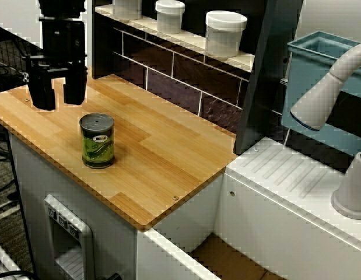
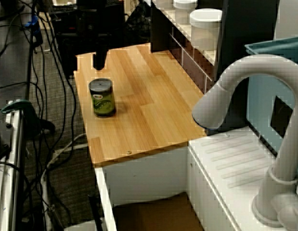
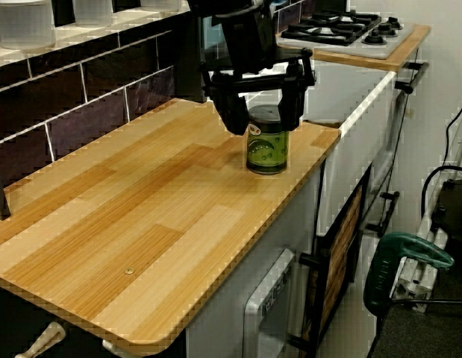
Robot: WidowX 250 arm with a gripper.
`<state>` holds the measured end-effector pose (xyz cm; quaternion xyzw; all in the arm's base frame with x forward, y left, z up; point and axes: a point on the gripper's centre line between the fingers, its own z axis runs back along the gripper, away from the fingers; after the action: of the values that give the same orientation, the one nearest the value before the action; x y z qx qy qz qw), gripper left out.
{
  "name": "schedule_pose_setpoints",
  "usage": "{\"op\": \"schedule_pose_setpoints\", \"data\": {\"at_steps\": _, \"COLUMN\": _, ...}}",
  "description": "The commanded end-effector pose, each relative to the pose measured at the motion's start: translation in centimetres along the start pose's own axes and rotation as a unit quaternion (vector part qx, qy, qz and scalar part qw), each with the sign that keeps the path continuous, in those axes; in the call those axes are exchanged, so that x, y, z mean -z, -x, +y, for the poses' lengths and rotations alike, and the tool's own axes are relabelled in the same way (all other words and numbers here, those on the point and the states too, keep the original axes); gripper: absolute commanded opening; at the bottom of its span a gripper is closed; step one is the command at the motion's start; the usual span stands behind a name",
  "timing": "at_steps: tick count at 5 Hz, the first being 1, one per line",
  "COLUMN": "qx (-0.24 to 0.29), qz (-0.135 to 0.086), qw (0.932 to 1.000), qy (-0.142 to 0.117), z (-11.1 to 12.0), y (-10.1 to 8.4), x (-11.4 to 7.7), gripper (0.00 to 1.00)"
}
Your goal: Push into sink
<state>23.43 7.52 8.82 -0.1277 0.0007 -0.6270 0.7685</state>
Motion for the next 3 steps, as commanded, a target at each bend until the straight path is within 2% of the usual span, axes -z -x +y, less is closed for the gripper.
{"op": "schedule_pose_setpoints", "data": {"at_steps": 1, "qx": -0.086, "qz": -0.050, "qw": 0.9941, "qy": -0.044, "z": 0.5, "y": -0.1, "x": 0.8, "gripper": 1.00}}
{"op": "schedule_pose_setpoints", "data": {"at_steps": 3, "qx": -0.099, "qz": -0.072, "qw": 0.9917, "qy": -0.039, "z": 1.6, "y": -1.2, "x": 1.4, "gripper": 1.00}}
